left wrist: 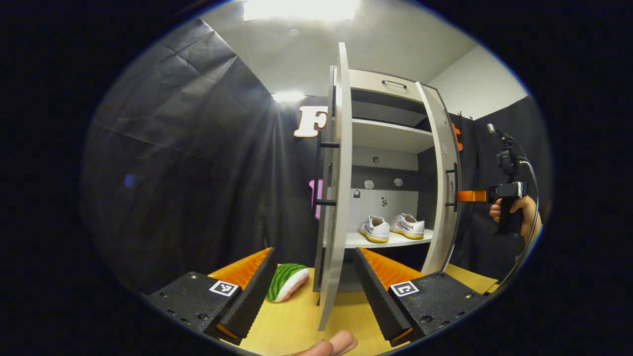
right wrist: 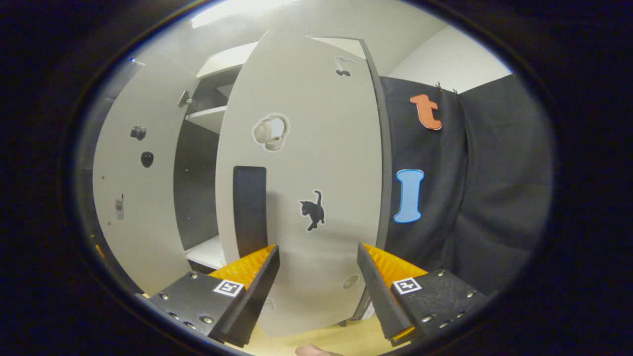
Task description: Grab one shoe with the right hand and put it into the shoe cabinet, grab the other shoe with the left hand and put it into the shoe cabinet; then close the right door with the right hand and the left door with the left hand.
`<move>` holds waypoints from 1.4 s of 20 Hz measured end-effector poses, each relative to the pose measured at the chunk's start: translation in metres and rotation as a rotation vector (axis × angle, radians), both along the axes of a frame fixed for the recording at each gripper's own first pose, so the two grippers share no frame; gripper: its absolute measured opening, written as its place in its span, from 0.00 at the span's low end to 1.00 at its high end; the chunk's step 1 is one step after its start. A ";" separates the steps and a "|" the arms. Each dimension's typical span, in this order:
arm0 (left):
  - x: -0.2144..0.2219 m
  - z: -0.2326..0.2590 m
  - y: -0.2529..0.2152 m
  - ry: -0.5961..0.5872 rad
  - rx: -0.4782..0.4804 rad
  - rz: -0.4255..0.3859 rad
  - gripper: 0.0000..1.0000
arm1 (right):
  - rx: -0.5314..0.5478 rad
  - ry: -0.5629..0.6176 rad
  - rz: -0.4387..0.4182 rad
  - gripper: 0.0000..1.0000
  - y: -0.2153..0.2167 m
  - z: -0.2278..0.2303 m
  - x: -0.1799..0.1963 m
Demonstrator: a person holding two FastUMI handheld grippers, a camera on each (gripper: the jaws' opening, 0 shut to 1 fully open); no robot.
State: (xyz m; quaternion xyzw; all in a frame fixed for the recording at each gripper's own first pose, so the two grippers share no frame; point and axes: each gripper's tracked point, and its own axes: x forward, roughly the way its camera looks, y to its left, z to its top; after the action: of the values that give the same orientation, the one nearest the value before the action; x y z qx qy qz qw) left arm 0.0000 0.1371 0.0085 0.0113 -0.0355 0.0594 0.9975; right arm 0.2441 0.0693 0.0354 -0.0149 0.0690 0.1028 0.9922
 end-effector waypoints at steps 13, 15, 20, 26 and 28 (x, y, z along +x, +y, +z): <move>0.015 0.035 0.042 -0.023 0.037 0.064 0.96 | 0.006 0.029 0.014 0.94 -0.021 -0.019 -0.095; 0.027 0.045 0.053 -0.027 0.023 0.087 0.95 | 0.004 0.020 0.050 0.96 -0.012 -0.021 -0.113; 0.058 0.065 0.077 -0.016 0.011 0.096 0.94 | 0.012 -0.011 0.101 0.99 0.001 -0.024 -0.154; 0.078 0.063 0.077 0.044 0.034 0.097 0.92 | 0.015 -0.051 0.120 0.96 0.011 -0.019 -0.190; 0.088 0.052 0.066 0.088 0.023 0.068 0.95 | 0.023 -0.085 0.107 0.96 0.009 -0.011 -0.199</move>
State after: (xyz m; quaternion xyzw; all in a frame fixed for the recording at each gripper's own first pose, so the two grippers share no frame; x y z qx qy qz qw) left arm 0.0879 0.2032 0.0608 0.0265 0.0081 0.0925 0.9953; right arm 0.0450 0.0782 0.0246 -0.0117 0.0245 0.1556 0.9875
